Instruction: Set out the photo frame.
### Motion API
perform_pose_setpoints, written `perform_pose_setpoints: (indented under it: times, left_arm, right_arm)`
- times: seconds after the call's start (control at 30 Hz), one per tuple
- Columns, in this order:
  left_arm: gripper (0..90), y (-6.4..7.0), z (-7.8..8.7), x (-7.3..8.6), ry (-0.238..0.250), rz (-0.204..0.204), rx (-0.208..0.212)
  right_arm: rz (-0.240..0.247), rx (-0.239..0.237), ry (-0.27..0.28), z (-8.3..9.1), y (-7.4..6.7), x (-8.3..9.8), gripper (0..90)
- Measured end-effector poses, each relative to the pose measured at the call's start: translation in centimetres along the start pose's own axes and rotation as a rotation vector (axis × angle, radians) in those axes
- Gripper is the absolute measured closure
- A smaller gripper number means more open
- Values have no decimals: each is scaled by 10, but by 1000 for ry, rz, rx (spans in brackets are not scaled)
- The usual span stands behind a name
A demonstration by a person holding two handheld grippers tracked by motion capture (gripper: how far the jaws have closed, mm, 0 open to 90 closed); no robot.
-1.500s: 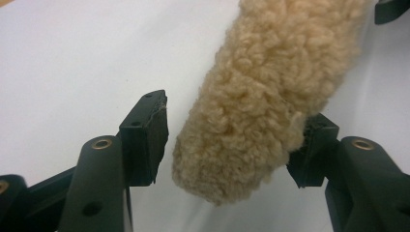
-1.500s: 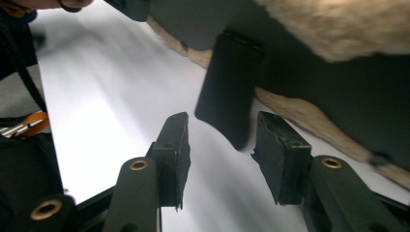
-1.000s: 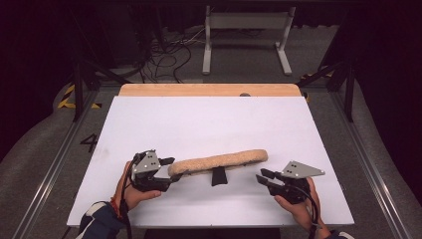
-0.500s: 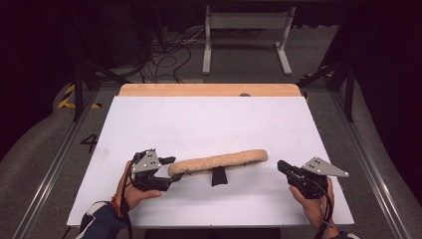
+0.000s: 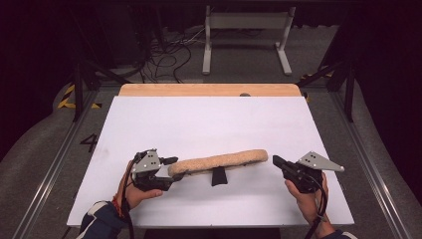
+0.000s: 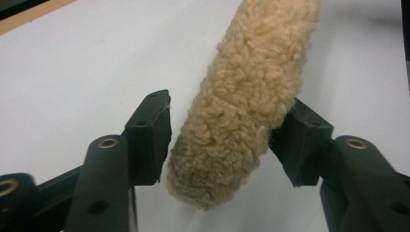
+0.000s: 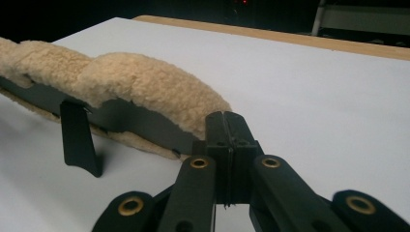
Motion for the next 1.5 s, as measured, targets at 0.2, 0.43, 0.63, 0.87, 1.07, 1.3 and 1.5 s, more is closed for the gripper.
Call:
perform_pose_setpoints:
  times: [0.2,0.43,0.63,0.87,1.07,1.3,1.5]
  left_arm:
    - [547,5,-3,-2,-20,-38,-20]
    - [579,10,-2,-2,-39,-74,-26]
    - [607,11,-2,-1,-41,-92,-19]
    - [619,14,-2,-1,-43,-97,-19]
    - [627,20,-2,-1,-49,-111,-25]
    - [643,29,-3,-2,-83,-156,-42]
    - [646,34,-4,-2,-83,-154,-41]
  right_arm:
    - [-41,4,-3,-7,5,-3,900]
    - [-34,-22,-16,-19,0,-8,900]
    - [-32,-18,-29,-30,1,-12,900]
    - [-14,5,-45,-38,4,-14,900]
    - [2,23,-51,-46,5,-18,900]
    - [-1,16,-58,-56,8,-23,900]
    - [-10,-4,-67,-64,13,-27,900]
Point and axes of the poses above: each handheld gripper's, and its own axes: z roughly backward along the jaws, x roughly out of its underside, y roughly to its right, the point moved 4 cm from there along -z, roughly forward along the jaws, and after that the axes turned 4 degrees about x, right-handed, at the moved point
